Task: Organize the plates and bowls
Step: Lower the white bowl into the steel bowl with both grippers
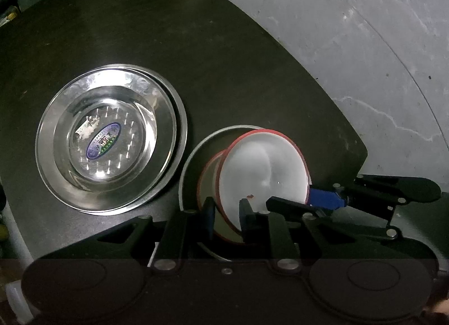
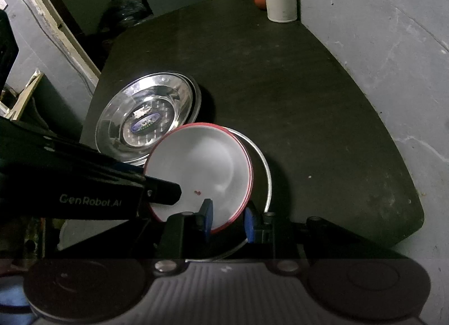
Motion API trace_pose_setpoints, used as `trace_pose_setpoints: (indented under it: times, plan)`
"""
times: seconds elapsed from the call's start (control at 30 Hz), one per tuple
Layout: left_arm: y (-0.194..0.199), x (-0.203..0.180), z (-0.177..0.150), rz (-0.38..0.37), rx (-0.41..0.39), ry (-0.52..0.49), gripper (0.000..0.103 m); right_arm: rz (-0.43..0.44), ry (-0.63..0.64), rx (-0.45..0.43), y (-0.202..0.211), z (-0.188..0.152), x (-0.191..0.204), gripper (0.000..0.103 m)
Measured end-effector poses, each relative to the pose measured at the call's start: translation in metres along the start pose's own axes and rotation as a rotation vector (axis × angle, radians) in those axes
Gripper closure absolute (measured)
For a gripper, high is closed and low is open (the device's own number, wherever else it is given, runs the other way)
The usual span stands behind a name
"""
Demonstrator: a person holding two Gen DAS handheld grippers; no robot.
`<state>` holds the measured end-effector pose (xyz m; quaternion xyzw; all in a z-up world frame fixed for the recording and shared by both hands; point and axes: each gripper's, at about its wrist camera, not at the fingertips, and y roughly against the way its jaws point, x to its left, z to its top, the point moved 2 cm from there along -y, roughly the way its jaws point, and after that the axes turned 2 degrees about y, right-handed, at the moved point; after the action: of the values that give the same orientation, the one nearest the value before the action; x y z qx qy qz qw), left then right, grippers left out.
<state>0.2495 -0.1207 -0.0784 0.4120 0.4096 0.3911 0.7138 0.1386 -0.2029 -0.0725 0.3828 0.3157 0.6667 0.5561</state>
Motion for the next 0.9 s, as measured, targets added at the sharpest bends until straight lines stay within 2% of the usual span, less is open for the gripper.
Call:
trace_pose_setpoints:
  times: [0.4, 0.8, 0.87, 0.9]
  plan:
    - [0.0058, -0.0008, -0.001, 0.006, -0.003, 0.006, 0.075, 0.018, 0.01, 0.006, 0.0002, 0.0012, -0.0013, 0.075]
    - [0.0083, -0.0025, -0.0009, 0.017, -0.002, 0.02, 0.074, 0.039, 0.026, 0.009, -0.0017, 0.0024, -0.0041, 0.075]
    - [0.009, -0.0025, -0.0008, 0.019, -0.002, 0.021, 0.072, 0.042, 0.029, 0.01, -0.0018, 0.0029, -0.0047, 0.075]
    - [0.0096, -0.0025, -0.0008, 0.022, -0.002, 0.021, 0.068, 0.043, 0.03, 0.01, -0.0021, 0.0031, -0.0047, 0.075]
